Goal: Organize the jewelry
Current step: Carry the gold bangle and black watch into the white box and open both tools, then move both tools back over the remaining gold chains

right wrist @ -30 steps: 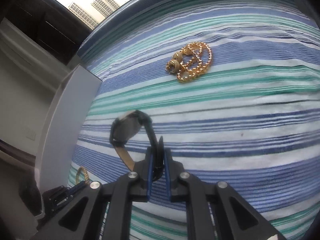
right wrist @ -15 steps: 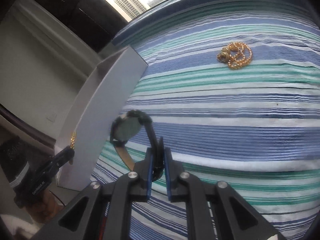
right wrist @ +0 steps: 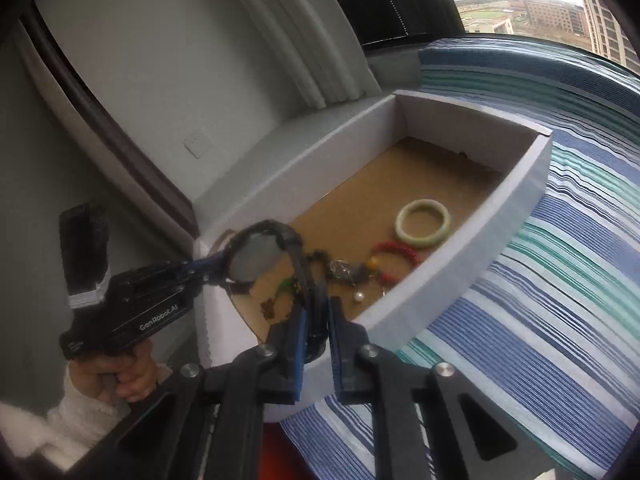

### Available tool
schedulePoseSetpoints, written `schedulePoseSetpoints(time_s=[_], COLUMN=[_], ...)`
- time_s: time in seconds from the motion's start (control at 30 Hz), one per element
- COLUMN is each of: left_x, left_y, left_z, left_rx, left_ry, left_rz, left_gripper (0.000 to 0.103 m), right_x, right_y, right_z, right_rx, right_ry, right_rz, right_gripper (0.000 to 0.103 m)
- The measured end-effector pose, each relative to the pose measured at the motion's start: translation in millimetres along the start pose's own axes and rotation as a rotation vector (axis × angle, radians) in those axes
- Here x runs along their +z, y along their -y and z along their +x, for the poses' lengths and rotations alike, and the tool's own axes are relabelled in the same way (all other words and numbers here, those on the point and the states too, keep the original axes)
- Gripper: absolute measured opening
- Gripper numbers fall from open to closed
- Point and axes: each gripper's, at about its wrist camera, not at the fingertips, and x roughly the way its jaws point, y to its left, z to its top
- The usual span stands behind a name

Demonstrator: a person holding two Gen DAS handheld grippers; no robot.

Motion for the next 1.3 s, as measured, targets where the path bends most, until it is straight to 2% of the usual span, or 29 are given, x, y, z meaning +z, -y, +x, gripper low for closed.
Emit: schedulePoseSetpoints(time_s=[0.17,0.23,0.3,0.33,0.37,0.4,0.43,0.47,0.6,0.77,1.03,1.3], left_x=[-1.9,-3.7,-7.3,-8.6,-9.9,-10.6,-12.0,-13.9,-21.3,-35.8,-54.2,-80.5], left_y=[-20.5,-22.4,-17.1,-14.5,-13.5,-12.9,-13.0,-13.5,-6.3,24.2,124.4,229.2], left_z=[33.4,36.9,39.8,39.2,38.8,37.4,33.7,29.1,16.2,-2.5,-21.3,1.6], left_rx=[0.037,0.032,0.041,0.051,0.059,0.069,0.082,0.092,0.067,0.0,-0.202,-0.346], left_ry=[-0.062,-0.083,-0.097,-0.096,-0.092,-0.08,-0.06,-0.038,-0.018,-0.009,-0.016,-0.105], left_rz=[-0.024,-0.007,0.021,0.028,0.028,0.021,0.013,0.01,-0.003,0.012,0.157,0.312], left_gripper=[0.003,0.004,0.006,0.013,0.037,0.051,0.07,0.073,0.074,0.077,0.081,0.083], right_x=[6.9,4.5,-1.0,-3.0,-4.2,-4.5,-5.3,-5.6,-8.1,-34.4,-112.9,-191.0], right_y=[-25.7,-34.4,-42.8,-46.2,-49.1,-50.2,-51.9,-51.8,-51.8,-30.2,40.9,95.8], right_z=[82.8,106.0,120.2,123.3,124.8,123.4,118.9,112.2,74.6,25.9,-33.5,-102.6], right_rx=[-0.027,-0.061,-0.107,-0.137,-0.162,-0.174,-0.182,-0.189,-0.222,-0.286,-0.407,-0.606], right_ry=[-0.165,-0.232,-0.285,-0.298,-0.297,-0.287,-0.272,-0.249,-0.143,-0.042,0.009,0.107], right_rz=[-0.093,-0.149,-0.211,-0.237,-0.256,-0.261,-0.255,-0.246,-0.228,-0.187,0.005,0.179], right_gripper=[0.011,0.011,0.016,0.017,0.028,0.049,0.056,0.057,0.058,0.061,0.061,0.061])
